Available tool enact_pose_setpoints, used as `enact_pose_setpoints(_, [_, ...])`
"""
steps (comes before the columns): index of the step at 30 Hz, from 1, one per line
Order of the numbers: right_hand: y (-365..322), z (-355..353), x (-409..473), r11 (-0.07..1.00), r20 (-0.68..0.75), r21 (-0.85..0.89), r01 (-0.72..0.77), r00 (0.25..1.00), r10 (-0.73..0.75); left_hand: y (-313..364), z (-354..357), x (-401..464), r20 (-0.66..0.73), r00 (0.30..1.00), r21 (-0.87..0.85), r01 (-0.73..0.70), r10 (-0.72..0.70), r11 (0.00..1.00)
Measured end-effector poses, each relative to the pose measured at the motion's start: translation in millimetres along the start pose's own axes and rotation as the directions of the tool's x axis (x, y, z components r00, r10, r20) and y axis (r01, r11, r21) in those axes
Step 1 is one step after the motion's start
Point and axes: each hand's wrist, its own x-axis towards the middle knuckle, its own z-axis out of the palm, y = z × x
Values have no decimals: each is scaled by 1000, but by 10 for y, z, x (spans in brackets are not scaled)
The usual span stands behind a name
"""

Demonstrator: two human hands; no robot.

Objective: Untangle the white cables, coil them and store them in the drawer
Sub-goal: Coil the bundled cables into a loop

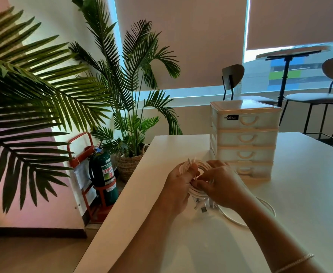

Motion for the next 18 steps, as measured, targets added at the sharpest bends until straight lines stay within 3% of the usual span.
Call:
enact_pose_setpoints(2, [16,8,22,995,-21,99,-28,999,31,-10,7,-2,-13,999,22,-42,43,999])
enact_pose_setpoints(3, [5,5,20,969,-25,236,-72,997,80,-18,7,3,-14,998,46,-65,66,997])
enact_pose_setpoints(6, [-18,-14,12,733,50,653,-190,977,208,-18,-5,11,12,992,148,-128,127,981])
enact_pose_setpoints(9, [40,-10,36,561,156,778,-282,952,262,11,-38,8,77,978,258,-205,192,944])
enact_pose_setpoints(11, [41,-53,35,502,193,811,-299,948,253,23,-54,-4,127,970,307,-236,206,922])
enact_pose_setpoints(13, [36,-66,28,562,145,784,-263,958,247,18,-57,-15,156,968,343,-237,194,909])
enact_pose_setpoints(16, [33,-87,33,806,-76,573,-151,969,235,21,-78,-13,148,969,404,-241,197,883])
enact_pose_setpoints(18, [40,-100,21,865,-132,494,-85,976,171,36,-95,-6,139,968,442,-251,211,861])
